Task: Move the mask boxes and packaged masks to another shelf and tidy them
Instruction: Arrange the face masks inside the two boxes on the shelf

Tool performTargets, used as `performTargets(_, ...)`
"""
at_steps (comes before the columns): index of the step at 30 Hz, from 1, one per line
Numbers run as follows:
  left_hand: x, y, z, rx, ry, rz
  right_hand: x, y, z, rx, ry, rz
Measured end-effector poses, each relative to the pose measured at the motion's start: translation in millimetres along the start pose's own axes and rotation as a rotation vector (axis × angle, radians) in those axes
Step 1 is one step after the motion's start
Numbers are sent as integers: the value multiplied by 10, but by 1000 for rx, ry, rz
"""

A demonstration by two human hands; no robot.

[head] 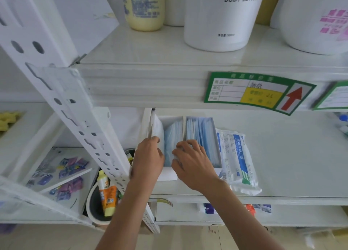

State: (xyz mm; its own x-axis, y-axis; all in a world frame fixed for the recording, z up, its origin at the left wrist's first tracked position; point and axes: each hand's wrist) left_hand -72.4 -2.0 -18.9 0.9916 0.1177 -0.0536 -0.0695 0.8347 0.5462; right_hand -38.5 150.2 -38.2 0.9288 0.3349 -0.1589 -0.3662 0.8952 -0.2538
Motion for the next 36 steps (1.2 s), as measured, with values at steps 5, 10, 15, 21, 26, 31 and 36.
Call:
performTargets(5,-12,22,-3,3,-19,16,-11,-23,25,-16,14,-11)
performTargets(10,11,20,21,-13,-78,2,24,-25,105,-95,28,54)
performTargets(15,31,98,72,5,-43,-15,153,211,230,-119,192,-120)
performTargets(21,-12,273,203,-10,35,-76,292,474,329,69,93,-179)
performTargets(26,-34,402,271,81,164,-104,308,521,393,159,49,-271)
performTargets(31,64,572,251,443,145,-107,274,510,362,153,61,-334)
performTargets(36,156,738,37,720,-105,50,230,465,373,178,3,-359)
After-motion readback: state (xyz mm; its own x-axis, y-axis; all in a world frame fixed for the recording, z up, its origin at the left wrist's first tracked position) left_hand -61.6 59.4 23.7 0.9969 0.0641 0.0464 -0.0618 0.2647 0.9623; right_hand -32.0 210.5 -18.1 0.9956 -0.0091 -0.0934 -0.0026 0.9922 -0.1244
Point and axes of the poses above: each hand's wrist, its own x-axis away from the middle knuckle, its own z-axis out of the back of the hand, y = z × x, and after that the axes turned 8 degrees about z, right-handed
